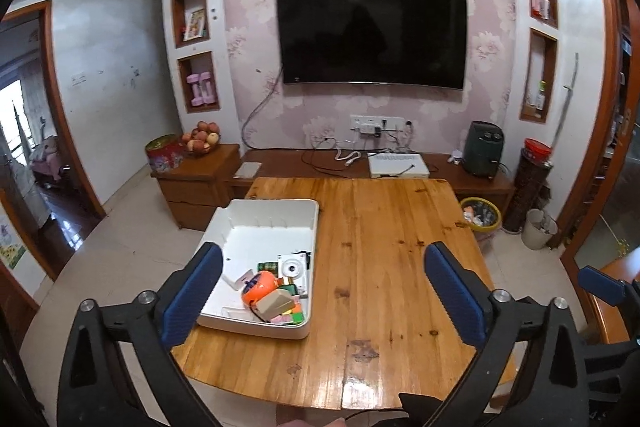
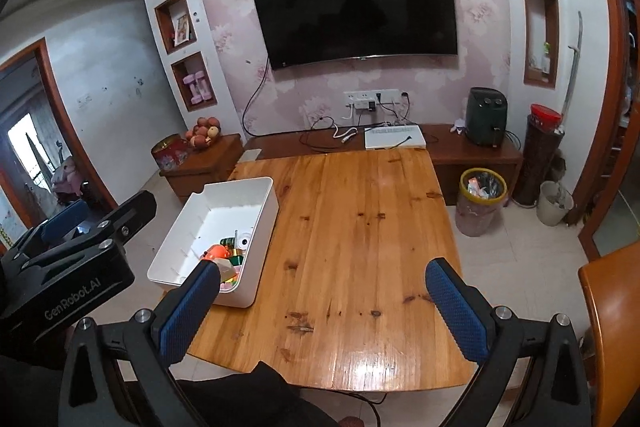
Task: Organize rigid objects
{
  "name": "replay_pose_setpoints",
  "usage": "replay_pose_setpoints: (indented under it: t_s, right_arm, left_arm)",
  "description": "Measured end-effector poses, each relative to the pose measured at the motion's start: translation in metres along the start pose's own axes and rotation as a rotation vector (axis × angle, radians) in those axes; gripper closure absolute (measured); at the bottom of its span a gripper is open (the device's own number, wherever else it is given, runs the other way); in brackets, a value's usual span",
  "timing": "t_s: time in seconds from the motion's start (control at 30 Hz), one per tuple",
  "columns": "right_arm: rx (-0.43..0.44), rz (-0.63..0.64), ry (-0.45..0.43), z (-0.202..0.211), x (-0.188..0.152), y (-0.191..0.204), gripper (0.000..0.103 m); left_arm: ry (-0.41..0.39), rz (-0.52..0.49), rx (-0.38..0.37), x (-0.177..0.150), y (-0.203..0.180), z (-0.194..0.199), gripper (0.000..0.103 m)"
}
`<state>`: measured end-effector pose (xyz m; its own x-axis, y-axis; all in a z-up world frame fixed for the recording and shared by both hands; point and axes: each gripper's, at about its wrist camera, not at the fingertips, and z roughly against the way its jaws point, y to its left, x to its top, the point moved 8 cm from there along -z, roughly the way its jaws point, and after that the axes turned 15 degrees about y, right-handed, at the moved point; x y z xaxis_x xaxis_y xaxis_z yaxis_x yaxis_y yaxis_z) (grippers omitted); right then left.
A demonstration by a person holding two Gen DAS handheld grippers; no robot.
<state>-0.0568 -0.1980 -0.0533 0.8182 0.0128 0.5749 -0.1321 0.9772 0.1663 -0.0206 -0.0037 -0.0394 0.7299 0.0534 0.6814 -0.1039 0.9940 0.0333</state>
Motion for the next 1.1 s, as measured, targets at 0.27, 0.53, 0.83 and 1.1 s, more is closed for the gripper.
replay_pose_setpoints:
  t_s: [0.27, 0.53, 0.83, 1.1]
  right_arm:
    - [0.025, 0.012, 0.004, -0.004, 0.002, 0.003, 0.000]
    - [0.010, -0.012, 0.015, -0.007, 0.003, -0.002, 0.000]
    - [0.007, -0.012, 0.018, -0.009, 0.003, -0.002, 0.000]
    - [0.019, 0.002, 0.031, -0.015, 0.006, 0.006, 0.000]
  left_arm:
    - [-0.062, 0.024, 0.014, 0.003, 0.004, 0.010, 0.001]
    - [-0.106, -0.002, 0.008, 0.008, -0.002, 0.014, 0.001]
    - [-0.141, -0.013, 0.003, 0.011, 0.000, 0.019, 0.001]
    - [-0.167, -0.015, 0.010, 0.012, 0.005, 0.026, 0.001]
